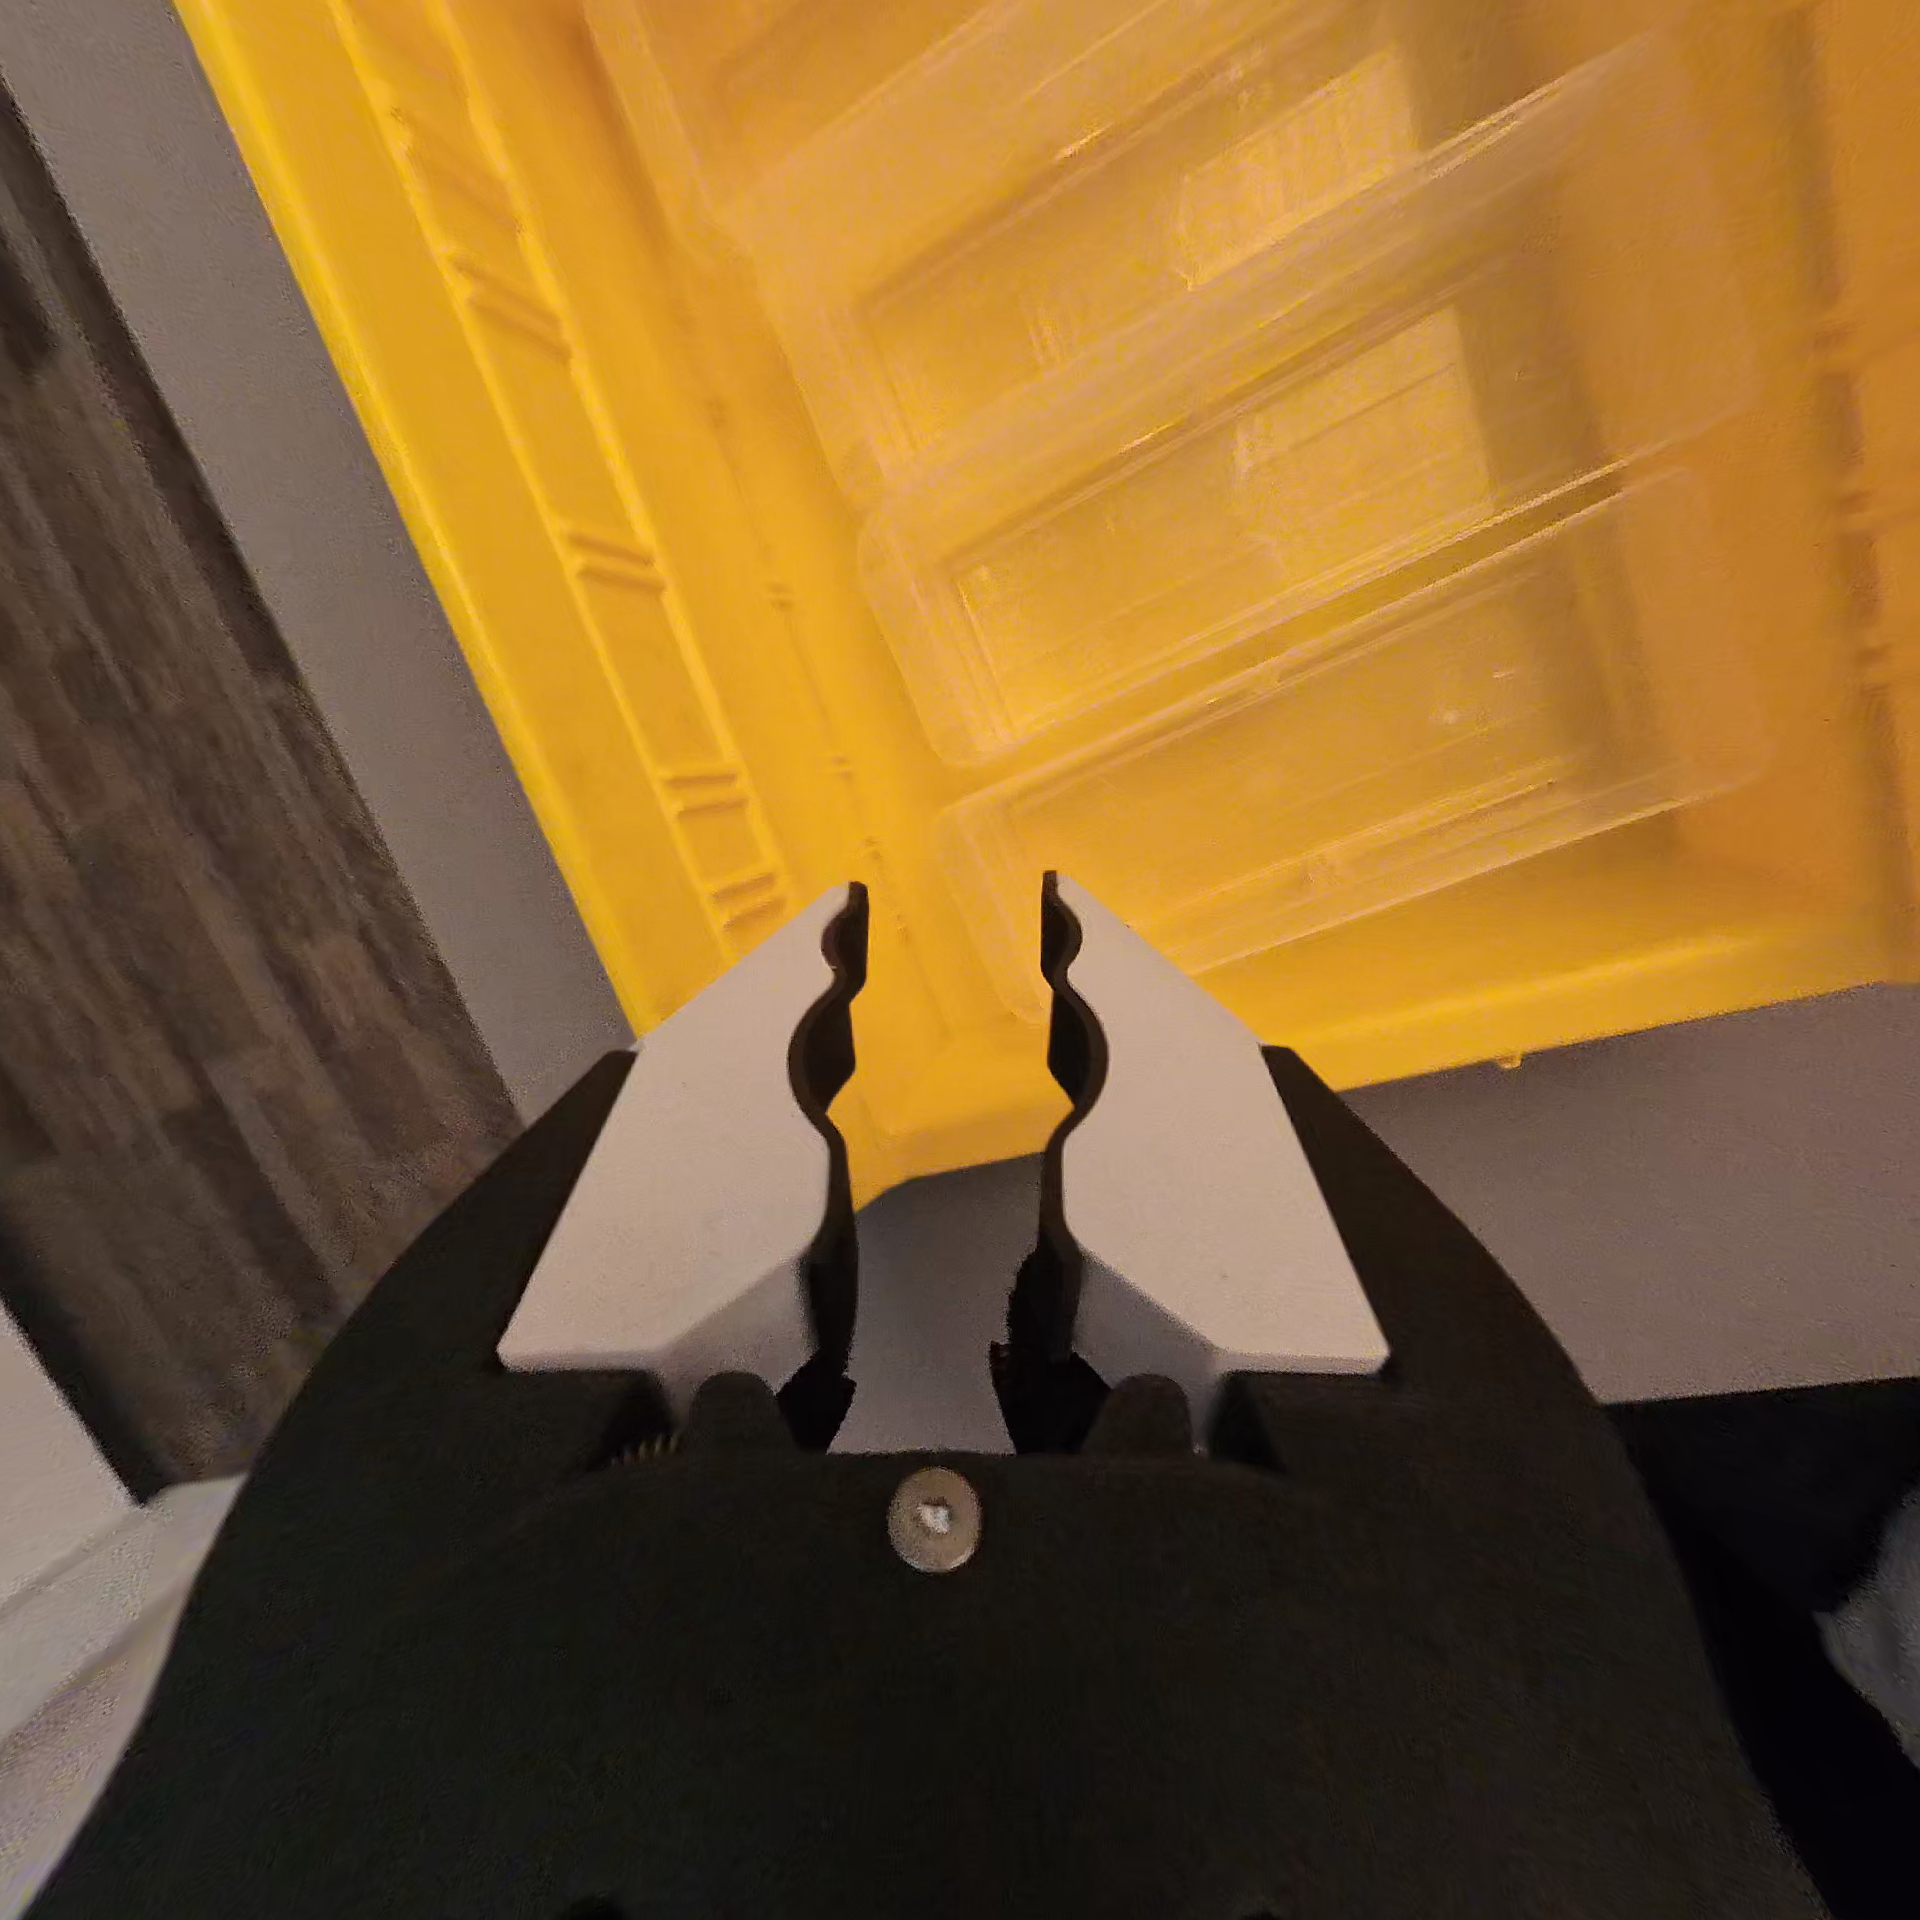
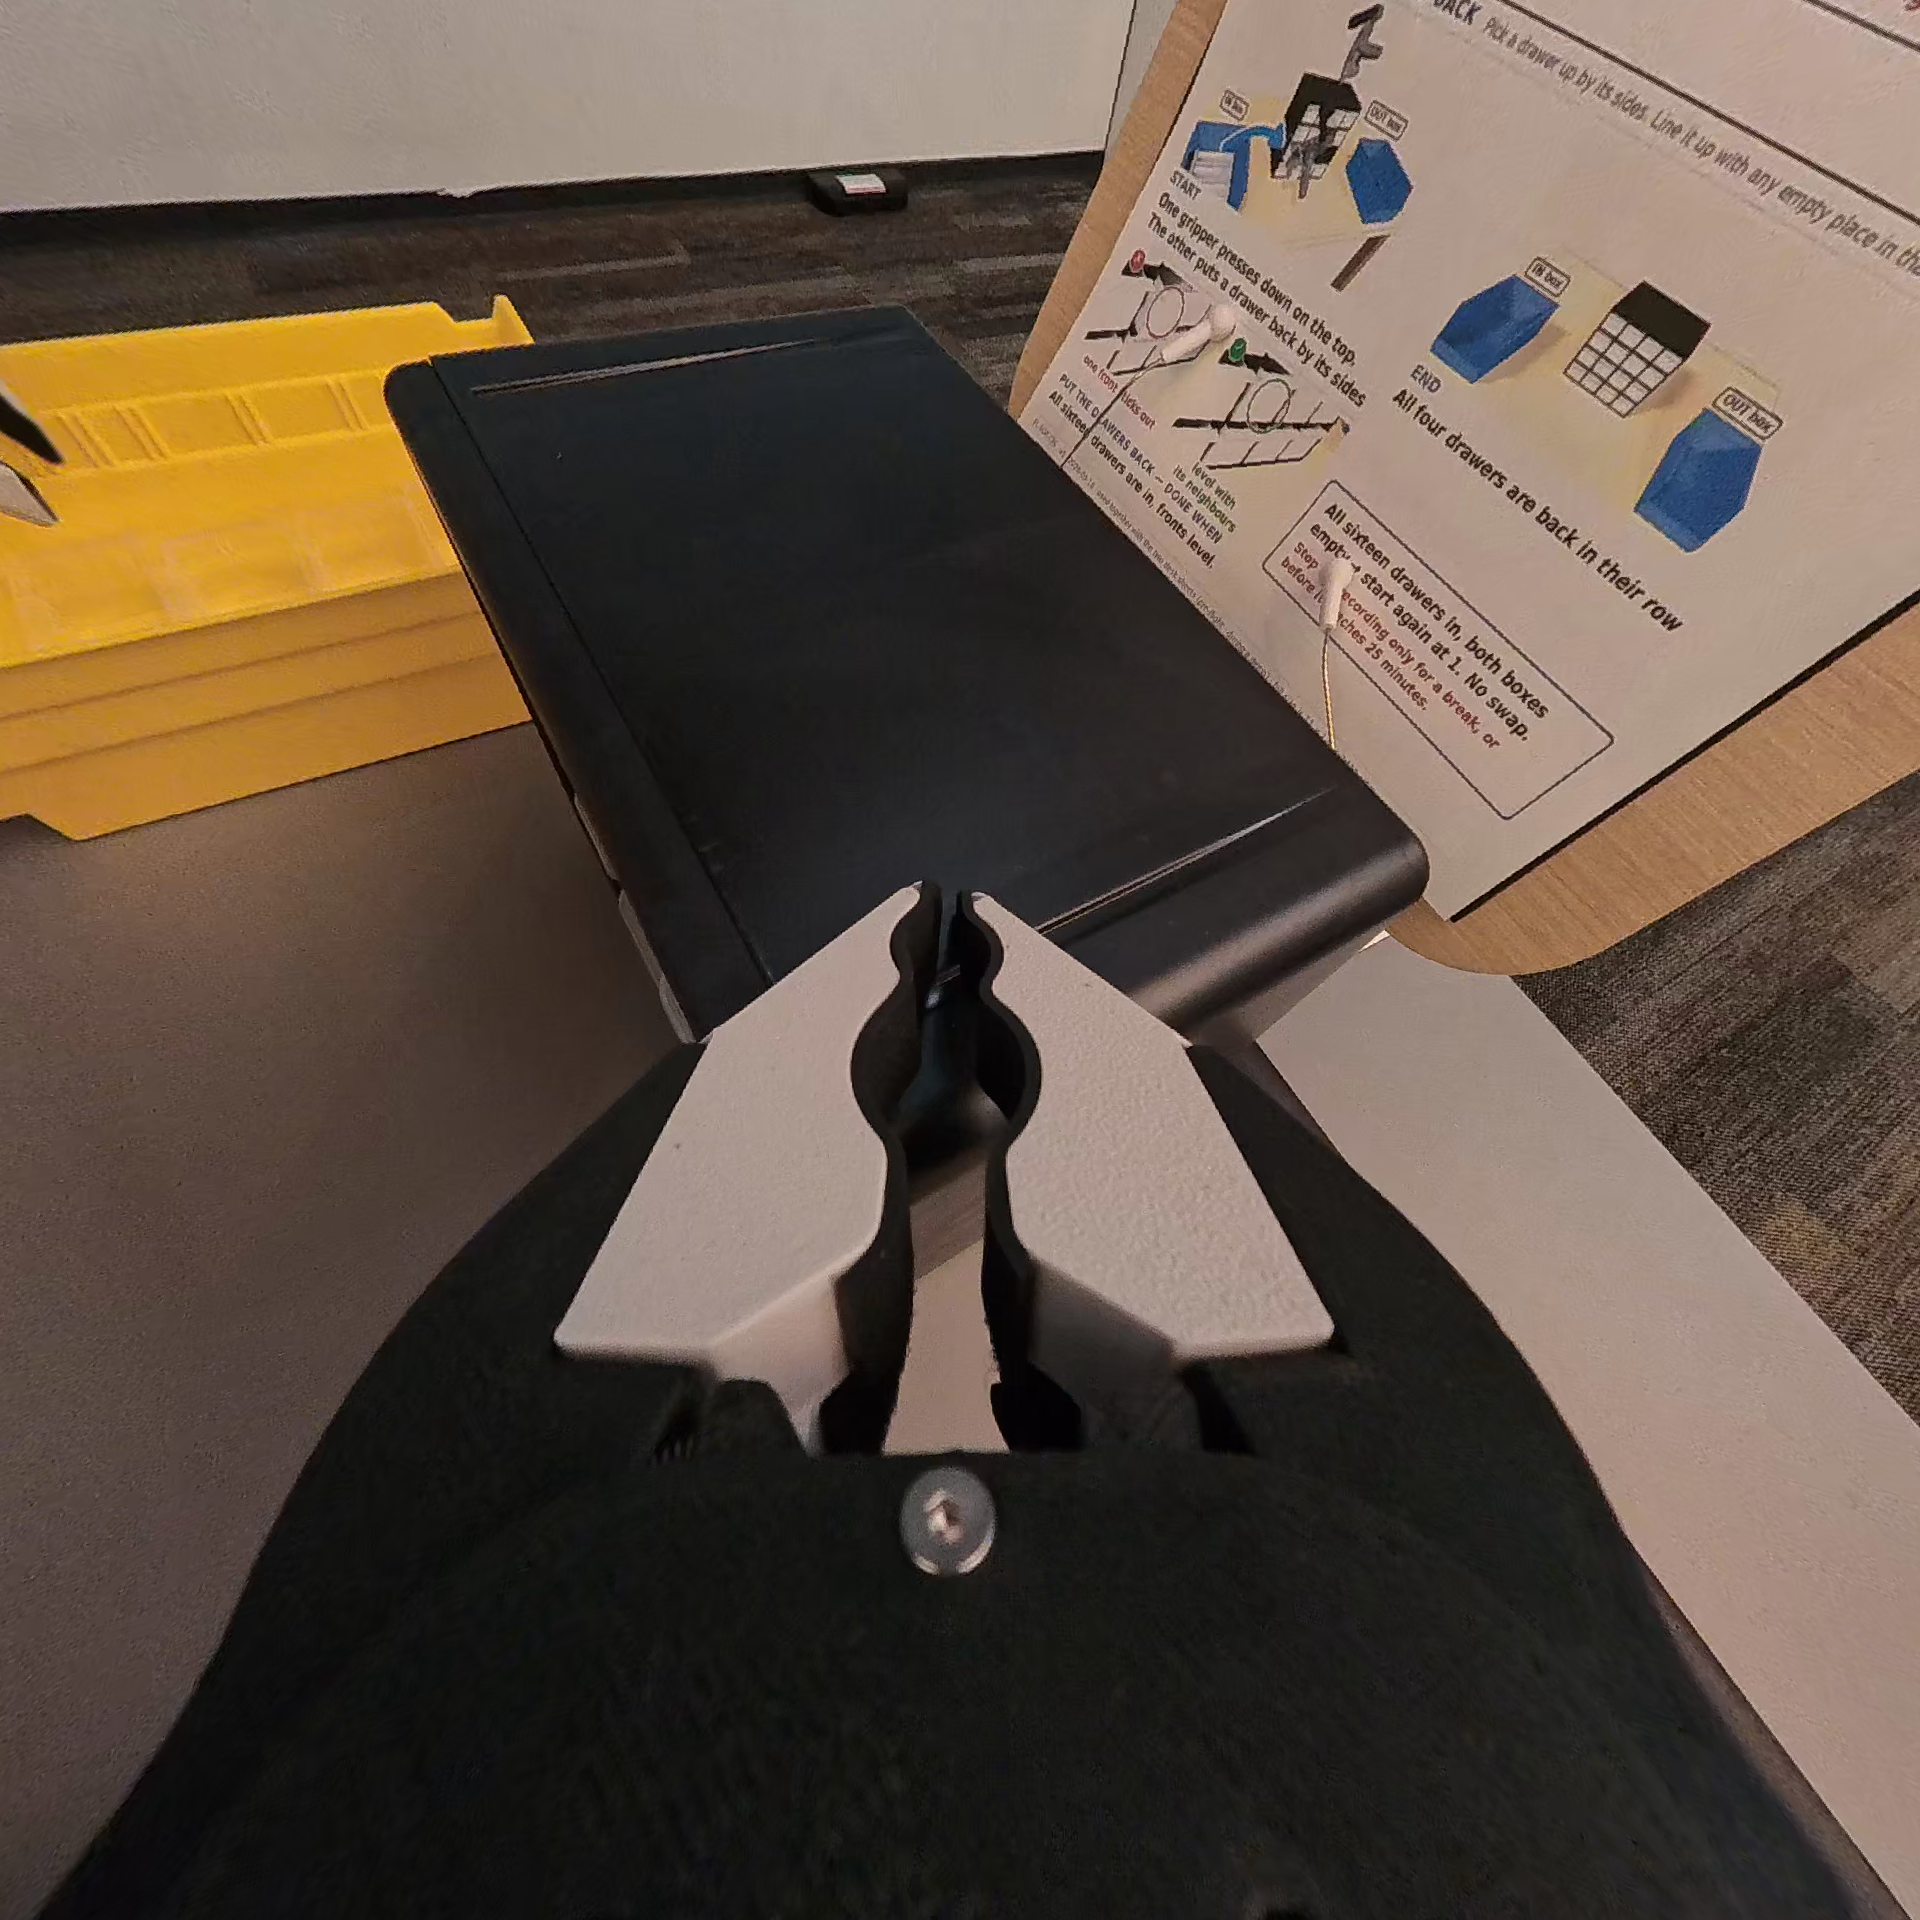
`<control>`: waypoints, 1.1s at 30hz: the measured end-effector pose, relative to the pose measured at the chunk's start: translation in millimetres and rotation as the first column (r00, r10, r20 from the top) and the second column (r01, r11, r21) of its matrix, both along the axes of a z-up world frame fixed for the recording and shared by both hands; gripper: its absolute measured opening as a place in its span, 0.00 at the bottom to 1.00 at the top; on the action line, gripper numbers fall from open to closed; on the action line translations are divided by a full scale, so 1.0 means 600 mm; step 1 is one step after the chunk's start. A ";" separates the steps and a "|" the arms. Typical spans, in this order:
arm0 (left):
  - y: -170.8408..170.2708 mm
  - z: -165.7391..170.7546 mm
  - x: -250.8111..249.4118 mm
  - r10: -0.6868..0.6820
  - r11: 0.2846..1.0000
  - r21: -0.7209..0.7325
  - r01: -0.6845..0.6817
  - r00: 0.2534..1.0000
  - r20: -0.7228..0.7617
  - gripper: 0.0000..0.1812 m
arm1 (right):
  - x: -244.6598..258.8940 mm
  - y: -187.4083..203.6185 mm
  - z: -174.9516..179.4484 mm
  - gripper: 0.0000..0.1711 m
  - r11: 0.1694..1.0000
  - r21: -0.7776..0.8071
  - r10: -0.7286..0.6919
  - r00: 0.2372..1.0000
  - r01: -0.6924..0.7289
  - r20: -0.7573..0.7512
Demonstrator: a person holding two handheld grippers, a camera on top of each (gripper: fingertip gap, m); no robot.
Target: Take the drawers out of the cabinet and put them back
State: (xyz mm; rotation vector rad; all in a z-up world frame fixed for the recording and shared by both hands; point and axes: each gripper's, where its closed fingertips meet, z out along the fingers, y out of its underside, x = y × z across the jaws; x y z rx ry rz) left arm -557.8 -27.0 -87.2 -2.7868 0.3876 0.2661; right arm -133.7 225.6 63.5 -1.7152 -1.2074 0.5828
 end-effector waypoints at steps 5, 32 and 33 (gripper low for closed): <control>-0.015 -0.035 0.002 0.086 0.990 -0.122 -0.072 0.990 0.110 0.18 | -0.001 0.000 0.000 0.01 1.000 0.005 0.005 1.000 -0.005 0.008; -0.036 -0.082 -0.017 0.109 0.925 -0.367 -0.097 0.994 0.012 0.10 | -0.001 -0.003 0.000 0.01 1.000 0.018 0.014 1.000 -0.015 0.026; -0.036 -0.083 -0.017 0.112 0.924 -0.369 -0.102 0.994 0.005 0.10 | -0.001 -0.003 0.000 0.01 1.000 0.019 0.015 1.000 -0.015 0.026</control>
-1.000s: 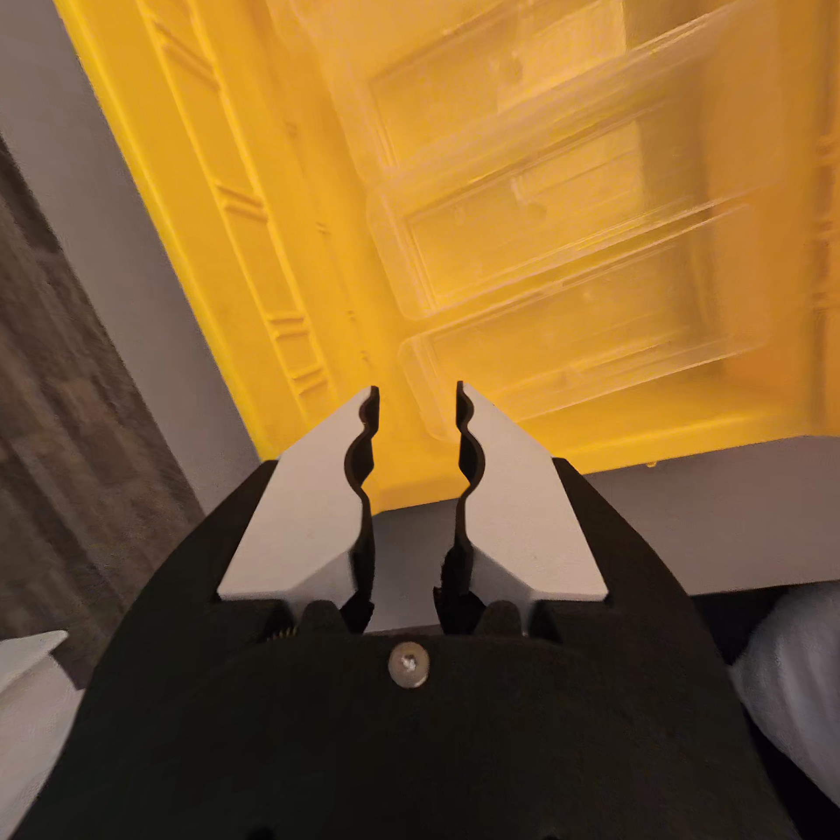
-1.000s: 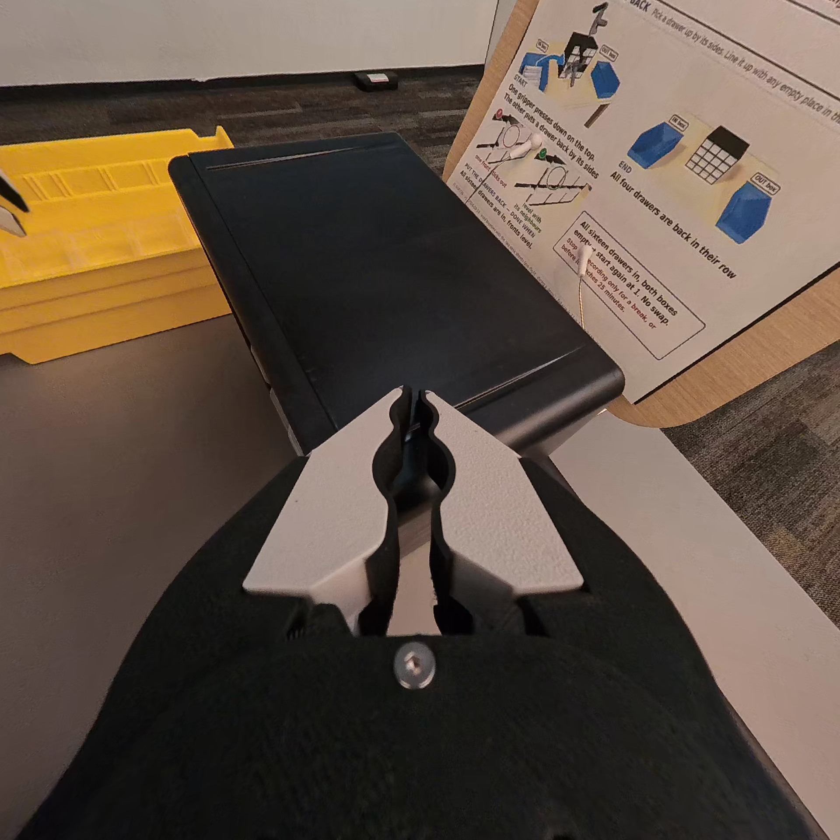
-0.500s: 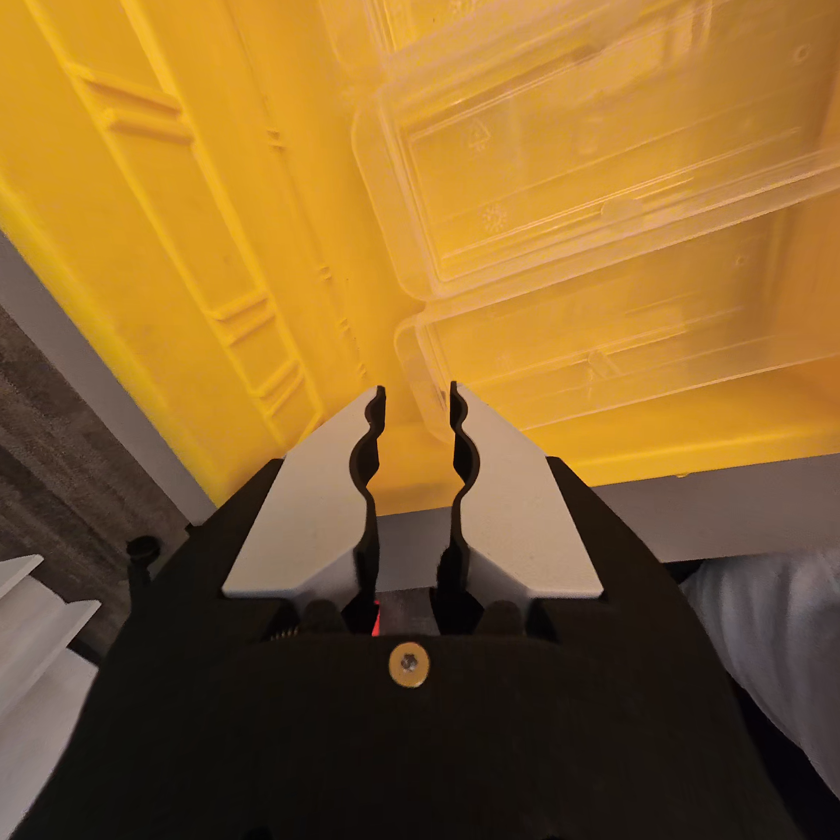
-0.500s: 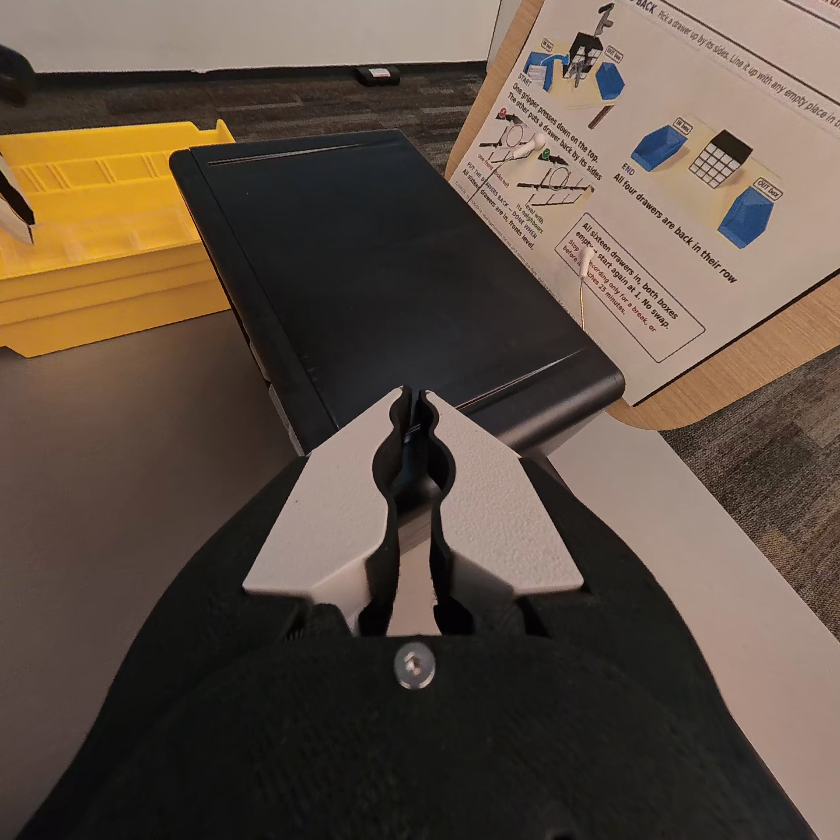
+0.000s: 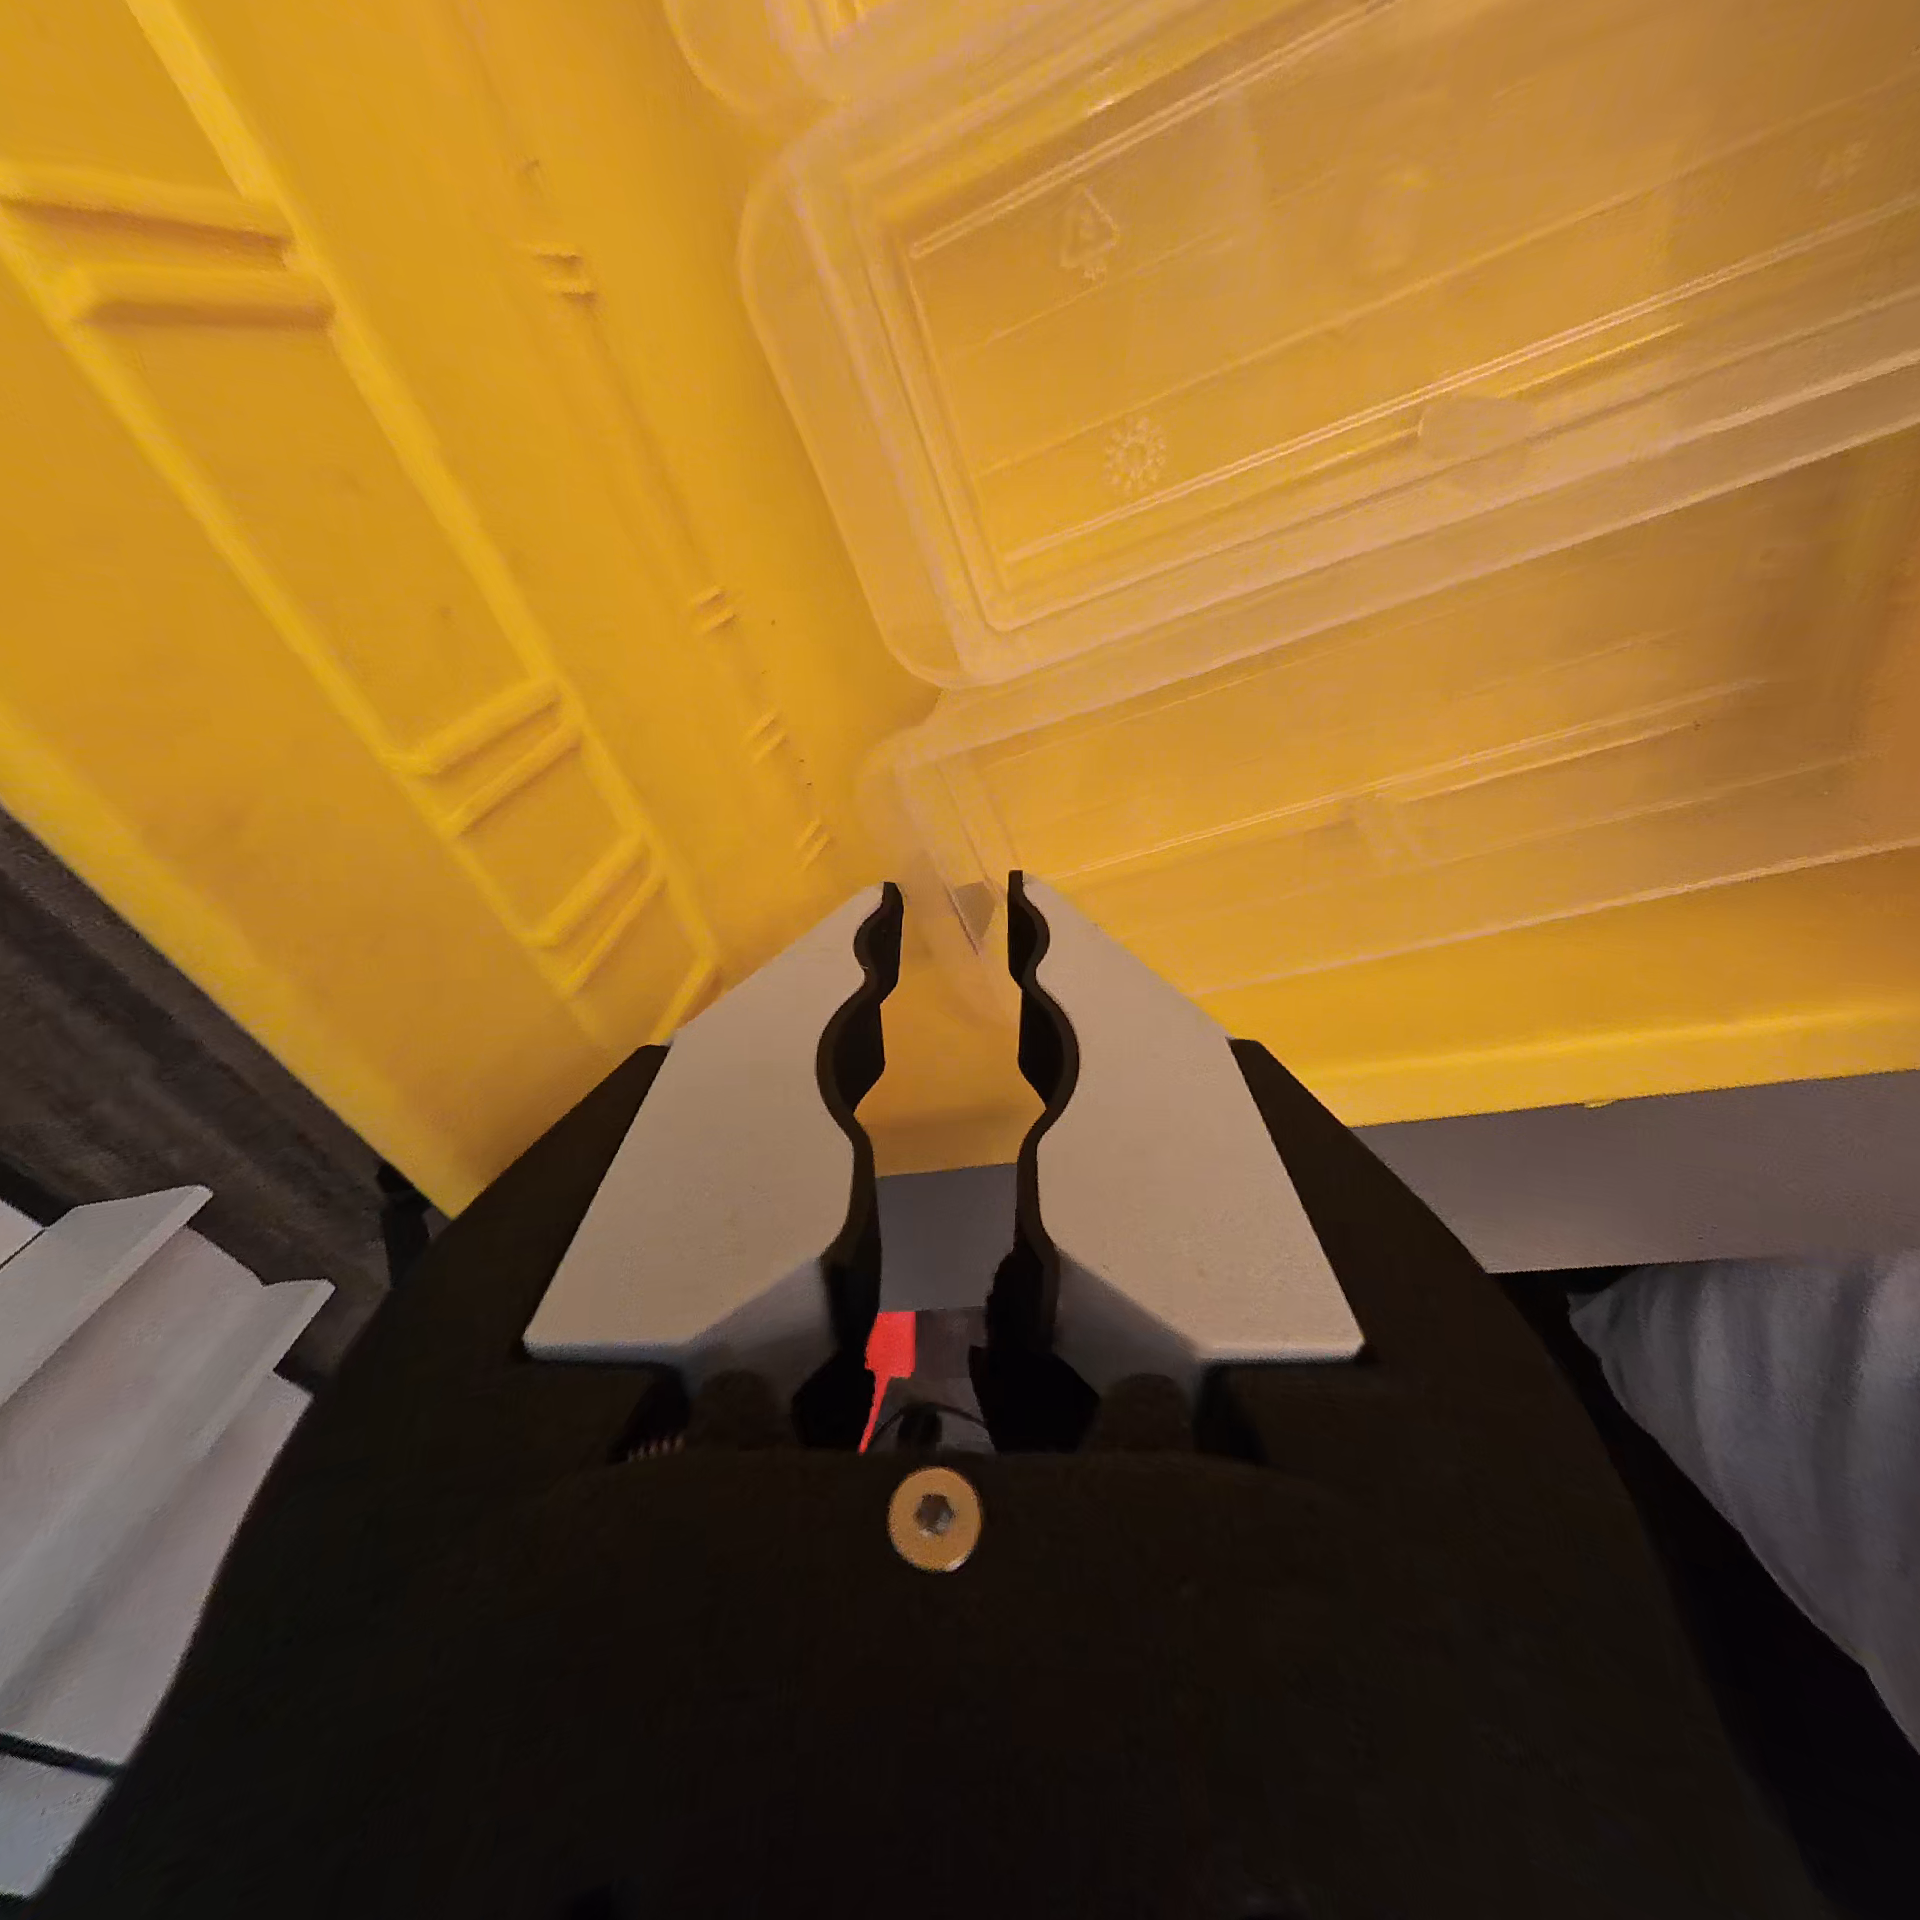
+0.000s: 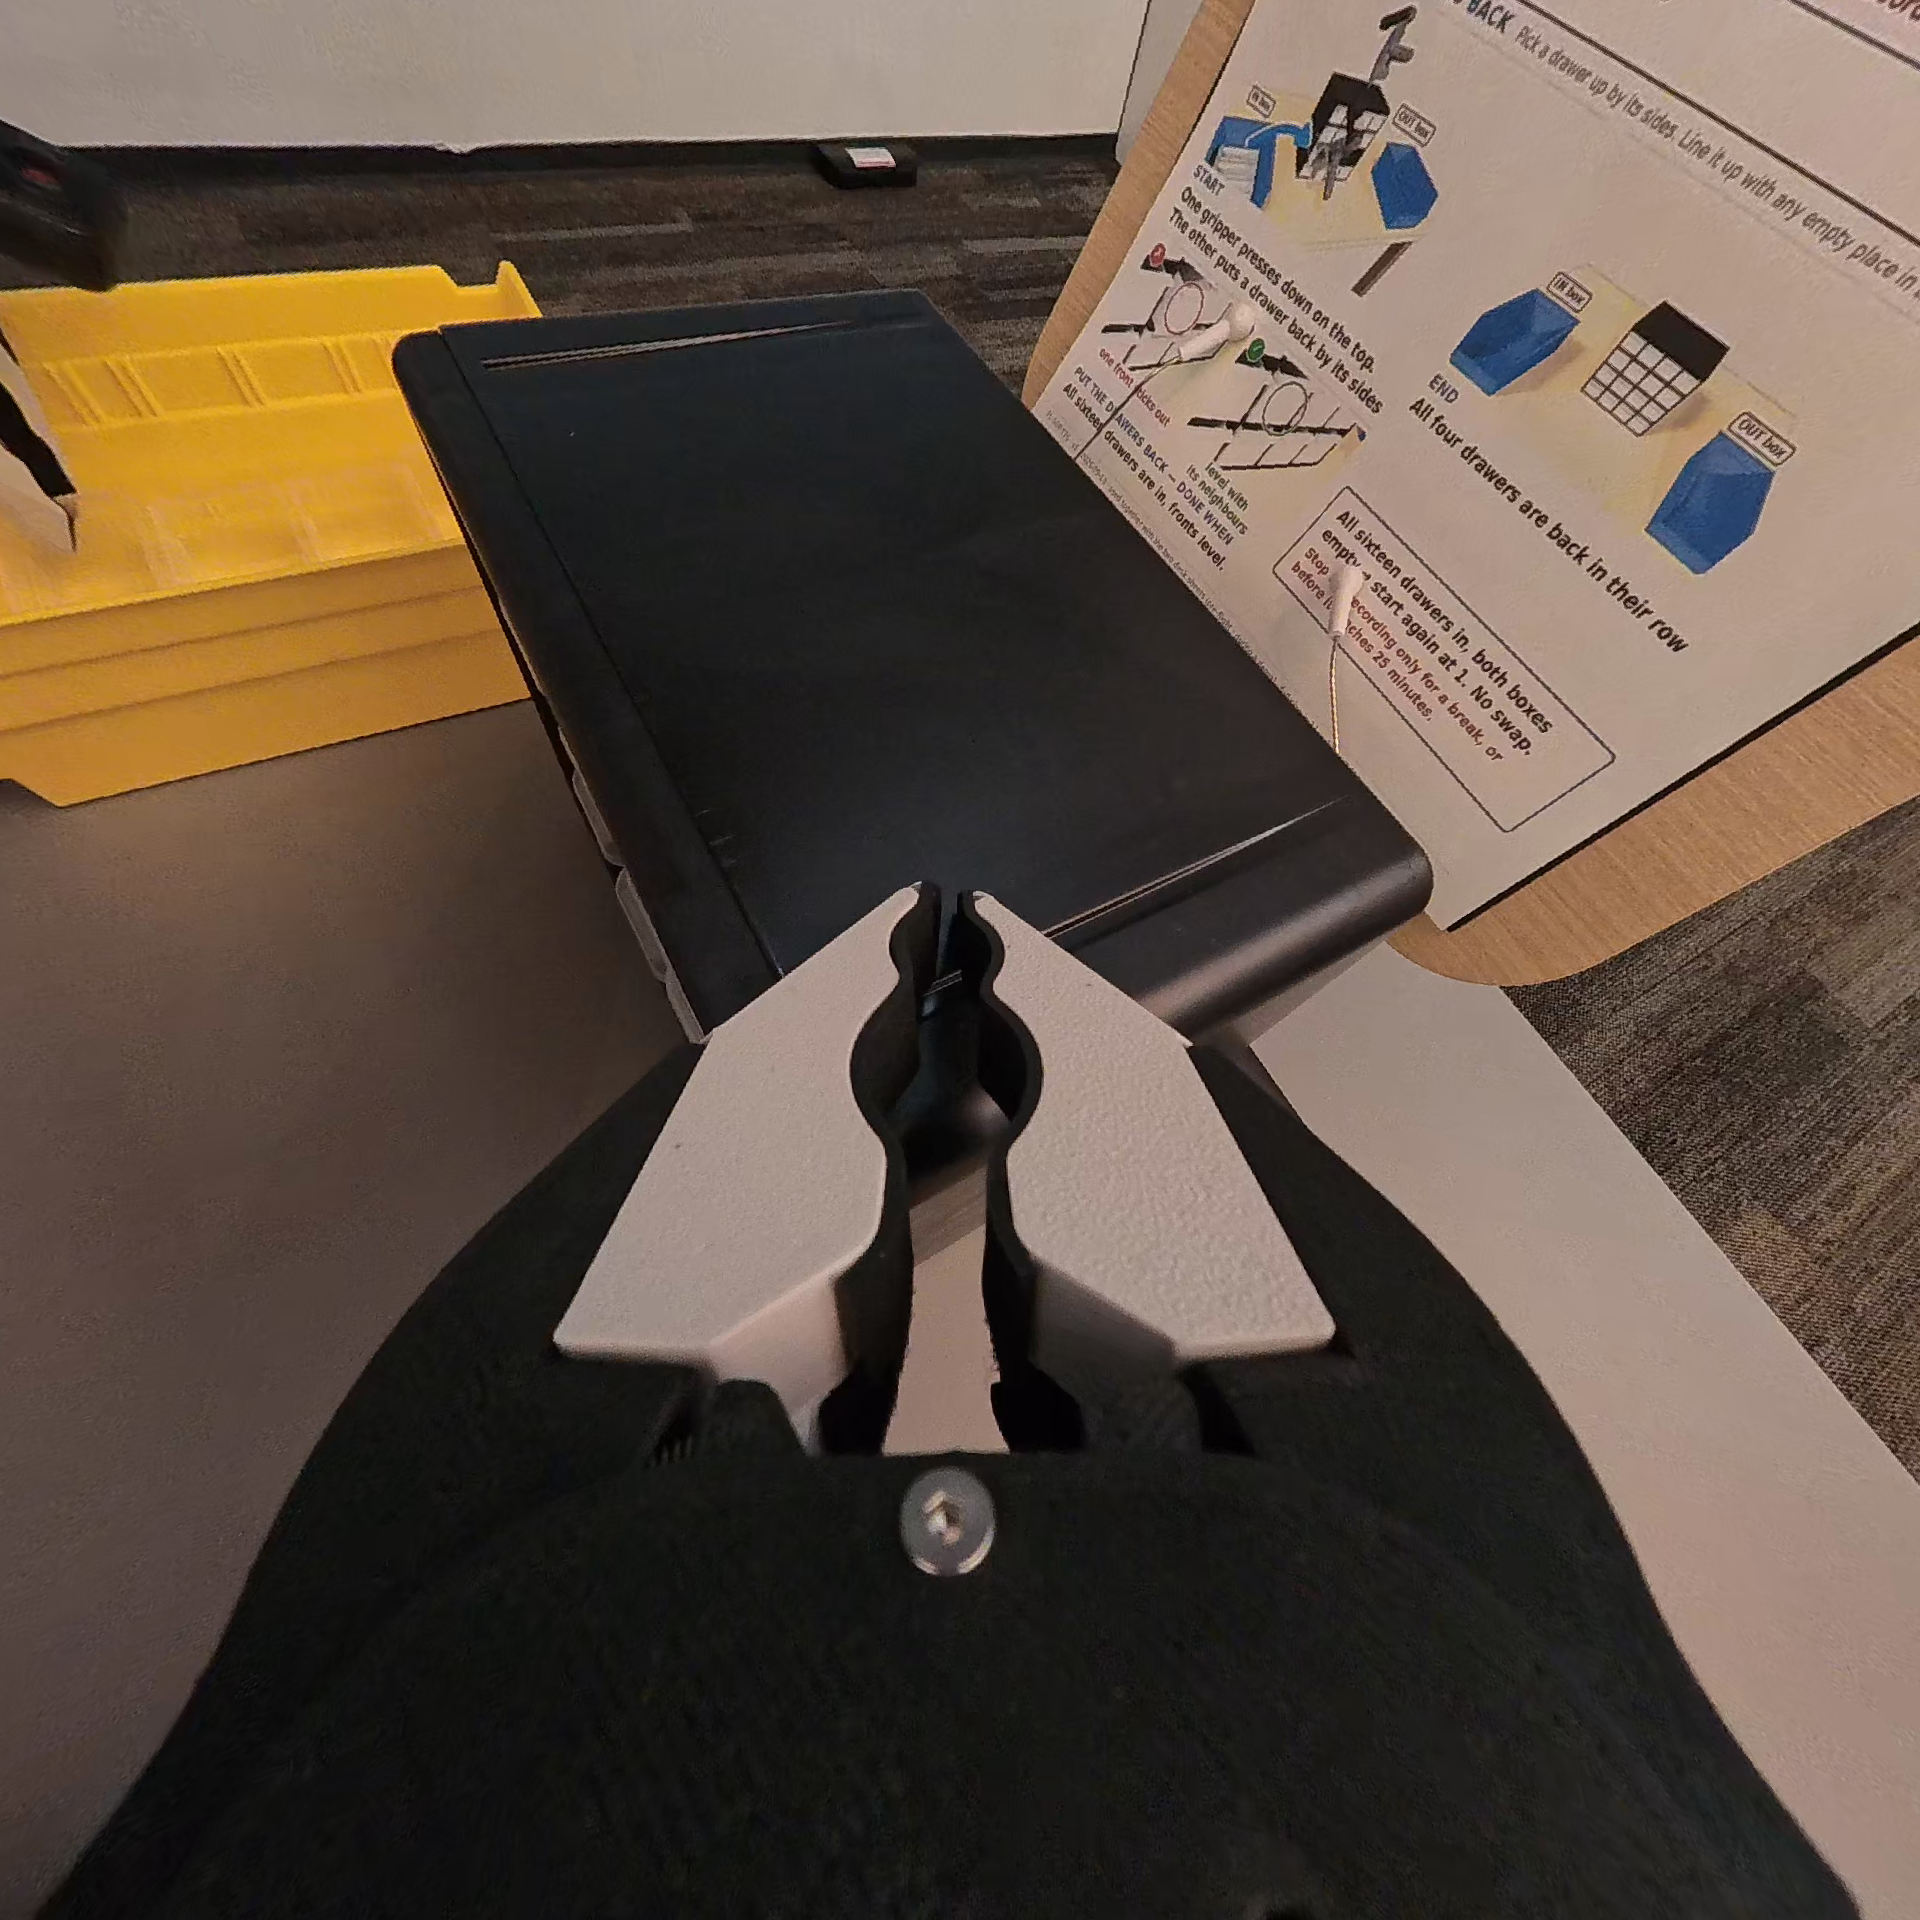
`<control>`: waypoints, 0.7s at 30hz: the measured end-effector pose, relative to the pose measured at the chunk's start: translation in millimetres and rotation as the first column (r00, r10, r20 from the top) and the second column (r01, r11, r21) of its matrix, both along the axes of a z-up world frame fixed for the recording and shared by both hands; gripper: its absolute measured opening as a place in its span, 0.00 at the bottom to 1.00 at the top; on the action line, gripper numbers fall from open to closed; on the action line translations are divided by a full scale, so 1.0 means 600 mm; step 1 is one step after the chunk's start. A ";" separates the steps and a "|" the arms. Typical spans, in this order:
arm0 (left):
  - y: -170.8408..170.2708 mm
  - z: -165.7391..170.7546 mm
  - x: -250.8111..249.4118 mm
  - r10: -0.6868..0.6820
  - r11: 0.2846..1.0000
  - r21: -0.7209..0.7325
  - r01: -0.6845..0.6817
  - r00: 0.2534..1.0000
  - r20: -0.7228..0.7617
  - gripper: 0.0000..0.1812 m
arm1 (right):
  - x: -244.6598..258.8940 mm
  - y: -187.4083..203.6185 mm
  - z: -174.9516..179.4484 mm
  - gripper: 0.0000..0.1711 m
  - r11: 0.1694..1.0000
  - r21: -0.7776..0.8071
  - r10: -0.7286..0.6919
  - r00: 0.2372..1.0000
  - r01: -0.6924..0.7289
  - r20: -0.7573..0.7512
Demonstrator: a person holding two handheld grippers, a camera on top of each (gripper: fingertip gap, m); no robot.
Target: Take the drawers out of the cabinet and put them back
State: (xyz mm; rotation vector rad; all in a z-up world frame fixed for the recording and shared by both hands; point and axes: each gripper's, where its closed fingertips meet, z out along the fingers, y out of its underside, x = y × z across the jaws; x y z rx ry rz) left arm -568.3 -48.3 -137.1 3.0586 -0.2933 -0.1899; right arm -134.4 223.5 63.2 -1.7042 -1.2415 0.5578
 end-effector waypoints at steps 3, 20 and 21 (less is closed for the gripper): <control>0.001 0.001 0.003 0.018 1.000 0.003 -0.018 1.000 -0.001 0.09 | 0.000 -0.001 0.000 0.01 1.000 -0.002 0.004 1.000 -0.004 -0.002; 0.008 0.190 -0.032 0.024 0.998 0.060 -0.014 0.986 -0.165 0.07 | -0.001 -0.002 0.000 0.01 1.000 0.001 0.009 1.000 -0.009 0.000; 0.012 0.214 -0.034 0.023 0.997 0.078 -0.009 0.983 -0.184 0.07 | -0.001 -0.002 0.000 0.01 1.000 -0.001 0.010 1.000 -0.010 -0.002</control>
